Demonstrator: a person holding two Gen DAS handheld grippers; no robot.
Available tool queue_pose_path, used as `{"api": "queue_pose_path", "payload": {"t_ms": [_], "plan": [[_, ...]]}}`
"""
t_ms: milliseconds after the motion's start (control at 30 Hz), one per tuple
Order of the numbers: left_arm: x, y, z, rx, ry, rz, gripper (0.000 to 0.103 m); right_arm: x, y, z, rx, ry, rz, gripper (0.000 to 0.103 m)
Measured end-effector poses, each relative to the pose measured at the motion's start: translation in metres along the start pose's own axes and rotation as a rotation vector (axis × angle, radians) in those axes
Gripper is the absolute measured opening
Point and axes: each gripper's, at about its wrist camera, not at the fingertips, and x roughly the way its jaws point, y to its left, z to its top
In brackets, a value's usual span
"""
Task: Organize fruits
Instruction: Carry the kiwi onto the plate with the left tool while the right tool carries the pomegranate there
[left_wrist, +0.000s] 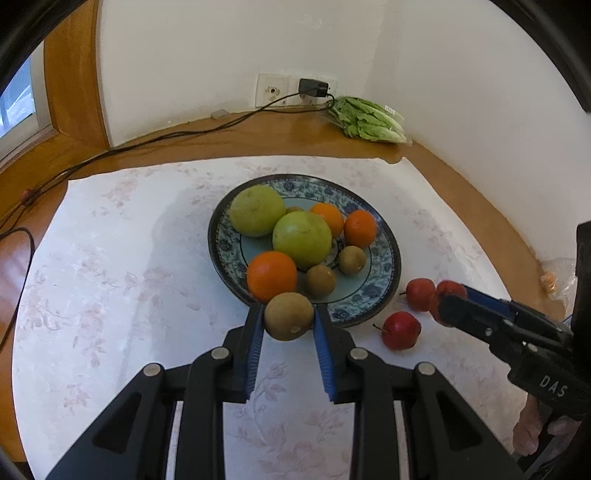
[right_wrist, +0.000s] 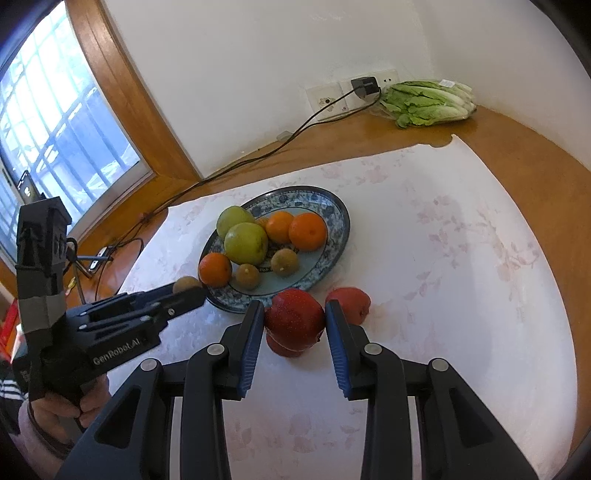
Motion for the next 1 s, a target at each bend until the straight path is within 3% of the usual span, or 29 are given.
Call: {"api": "queue_pose_path", "payload": {"t_ms": [400, 1000], "plan": [[0.023, 0.001, 0.014, 0.056, 0.009, 0.068, 0.028, 0.027, 0.014, 0.017, -0.064, 0.030, -0.020, 0.035], [0.045, 0.006, 0.026, 0.059, 0.020, 0.073, 0.028, 0.059, 0.004, 0.039, -0.110, 0.047, -0.106, 0.035]]}}
